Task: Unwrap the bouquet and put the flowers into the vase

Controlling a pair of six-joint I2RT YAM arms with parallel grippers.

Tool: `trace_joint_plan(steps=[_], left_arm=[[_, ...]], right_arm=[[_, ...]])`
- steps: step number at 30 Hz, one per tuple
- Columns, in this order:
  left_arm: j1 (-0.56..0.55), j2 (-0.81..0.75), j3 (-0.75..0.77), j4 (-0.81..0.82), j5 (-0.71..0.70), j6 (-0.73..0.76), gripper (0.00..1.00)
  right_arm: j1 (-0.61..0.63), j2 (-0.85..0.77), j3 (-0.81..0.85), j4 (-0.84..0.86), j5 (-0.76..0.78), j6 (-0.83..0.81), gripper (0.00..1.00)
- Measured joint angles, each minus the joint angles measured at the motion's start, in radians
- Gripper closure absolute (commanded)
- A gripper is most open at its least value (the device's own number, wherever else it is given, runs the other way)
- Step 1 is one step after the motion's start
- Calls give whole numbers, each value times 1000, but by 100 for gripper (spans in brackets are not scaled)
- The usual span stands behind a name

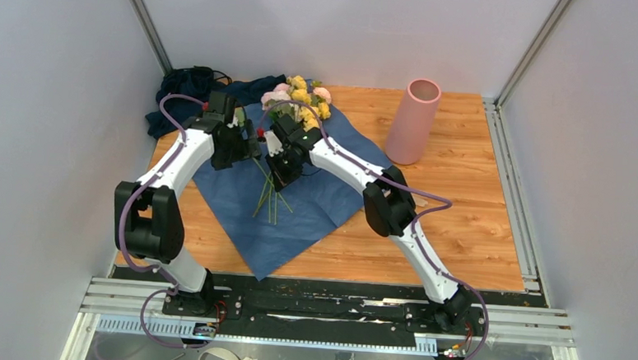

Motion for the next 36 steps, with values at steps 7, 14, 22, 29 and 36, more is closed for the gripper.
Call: trace_joint_plan(steps=[7, 14, 22, 29, 36], left_arm=[[0, 18, 1, 2, 3, 0, 6], [2, 80, -8, 73, 112, -69, 10], [-7, 139, -128, 214, 159, -327, 13], [-37, 135, -136, 310, 50, -467, 26], [-37, 193, -136, 348, -36, -518, 35]], right_arm=[[-5, -71, -30, 4, 33, -6, 100], [-11, -186, -150, 20, 57, -19, 100], [-27, -245, -229, 26, 79, -23, 100], [-74, -349, -357, 29, 77, -34, 100], [-105, -369, -379, 4, 73, -55, 100]])
